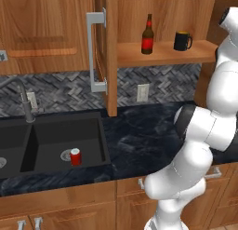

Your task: Open the cabinet directly in front. Then move the beer and the mug to the dining counter with the candle on it.

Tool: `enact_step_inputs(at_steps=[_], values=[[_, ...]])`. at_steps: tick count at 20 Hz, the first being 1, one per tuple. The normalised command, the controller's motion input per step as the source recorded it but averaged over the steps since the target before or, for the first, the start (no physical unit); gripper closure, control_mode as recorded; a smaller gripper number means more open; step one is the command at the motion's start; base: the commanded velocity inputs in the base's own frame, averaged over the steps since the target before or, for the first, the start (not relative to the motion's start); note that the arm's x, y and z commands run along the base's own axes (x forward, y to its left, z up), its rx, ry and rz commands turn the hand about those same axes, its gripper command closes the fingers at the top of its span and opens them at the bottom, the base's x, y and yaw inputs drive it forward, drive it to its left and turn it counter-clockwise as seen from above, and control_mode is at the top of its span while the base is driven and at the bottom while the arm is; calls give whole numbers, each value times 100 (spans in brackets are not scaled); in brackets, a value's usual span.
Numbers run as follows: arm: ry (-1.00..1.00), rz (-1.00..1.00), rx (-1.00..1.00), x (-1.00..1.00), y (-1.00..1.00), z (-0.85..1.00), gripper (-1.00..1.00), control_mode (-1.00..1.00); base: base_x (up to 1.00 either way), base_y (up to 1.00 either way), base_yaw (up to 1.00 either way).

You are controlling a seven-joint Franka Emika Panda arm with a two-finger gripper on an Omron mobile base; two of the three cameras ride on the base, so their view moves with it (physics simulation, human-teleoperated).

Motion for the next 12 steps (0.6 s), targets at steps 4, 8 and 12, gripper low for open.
enact_step_inputs(at_steps=[4,8,12], values=[[0,36,0,-62,16,0,-100,-100,0,0,0],[0,46,0,-66,25,-1,-100,-100,0,0,0],[0,50,0,-51,54,-12,-100,-100,0,0,0]])
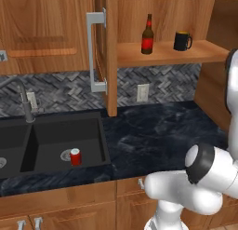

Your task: Open the cabinet directly in front. Then move the beer and the mug to the dining counter with the candle on it.

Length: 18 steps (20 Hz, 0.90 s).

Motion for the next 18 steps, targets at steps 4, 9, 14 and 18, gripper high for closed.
enact_step_inputs(at_steps=[4,9,14,18], values=[[6,52,0,-34,78,-17,-100,-100,0,0,0],[10,46,0,-13,74,-5,-100,-100,0,0,0],[11,37,2,0,48,0,-100,-100,0,0,0],[12,29,5,0,31,2,-100,-100,0,0,0]])
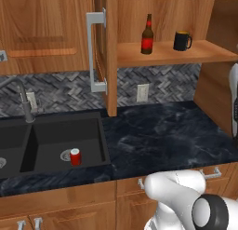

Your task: Open the cabinet directly in front. Then move the beer and the mug to the dining counter with the candle on it.

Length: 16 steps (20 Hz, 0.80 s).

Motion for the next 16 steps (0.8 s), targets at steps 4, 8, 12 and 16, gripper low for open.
enact_step_inputs(at_steps=[4,8,12,16], values=[[14,23,4,0,36,7,-100,-100,0,0,0],[16,22,2,0,44,4,-100,-100,0,0,0],[19,18,0,0,64,0,-100,-100,0,0,0],[14,15,0,9,58,0,-100,-100,0,0,0]])
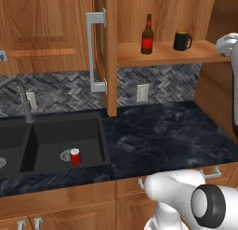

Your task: Open the cabinet directly in front. Then move the beer and the mug to the dining counter with the candle on it.

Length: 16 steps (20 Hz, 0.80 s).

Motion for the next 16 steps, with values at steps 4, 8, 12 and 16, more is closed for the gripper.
enact_step_inputs(at_steps=[4,8,12,16], values=[[2,17,0,20,29,0,-100,-100,0,0,0],[0,19,0,25,2,-1,-100,-100,0,0,0],[-2,20,0,30,0,-6,-100,-100,0,0,0],[-7,18,-4,30,0,-2,-100,-100,0,0,0]])
